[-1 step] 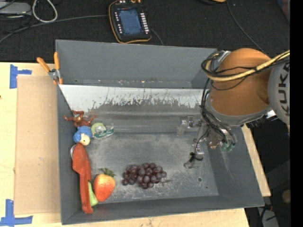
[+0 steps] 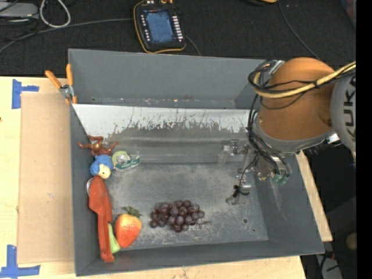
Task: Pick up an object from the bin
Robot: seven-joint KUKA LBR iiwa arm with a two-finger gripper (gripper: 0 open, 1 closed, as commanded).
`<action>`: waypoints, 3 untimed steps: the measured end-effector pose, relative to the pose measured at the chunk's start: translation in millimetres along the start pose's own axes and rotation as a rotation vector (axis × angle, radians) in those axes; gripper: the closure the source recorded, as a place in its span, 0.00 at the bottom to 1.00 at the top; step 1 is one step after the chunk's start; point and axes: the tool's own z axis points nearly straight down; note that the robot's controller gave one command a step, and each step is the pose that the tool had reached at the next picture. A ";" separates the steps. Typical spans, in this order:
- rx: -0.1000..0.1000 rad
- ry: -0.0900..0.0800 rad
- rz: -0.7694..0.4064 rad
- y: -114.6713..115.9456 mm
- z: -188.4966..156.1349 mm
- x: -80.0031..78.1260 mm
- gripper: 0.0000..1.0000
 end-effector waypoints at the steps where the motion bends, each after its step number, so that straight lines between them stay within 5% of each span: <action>1: -0.001 0.000 0.016 58.6 131.1 -1.8 0.00; 2: 0.000 -0.005 0.000 80.5 97.7 -3.9 0.00; 3: -0.001 0.014 -0.108 85.9 149.2 19.9 0.00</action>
Offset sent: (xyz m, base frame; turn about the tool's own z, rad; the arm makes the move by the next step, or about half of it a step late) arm 0.0045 0.0838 -0.0865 -0.0004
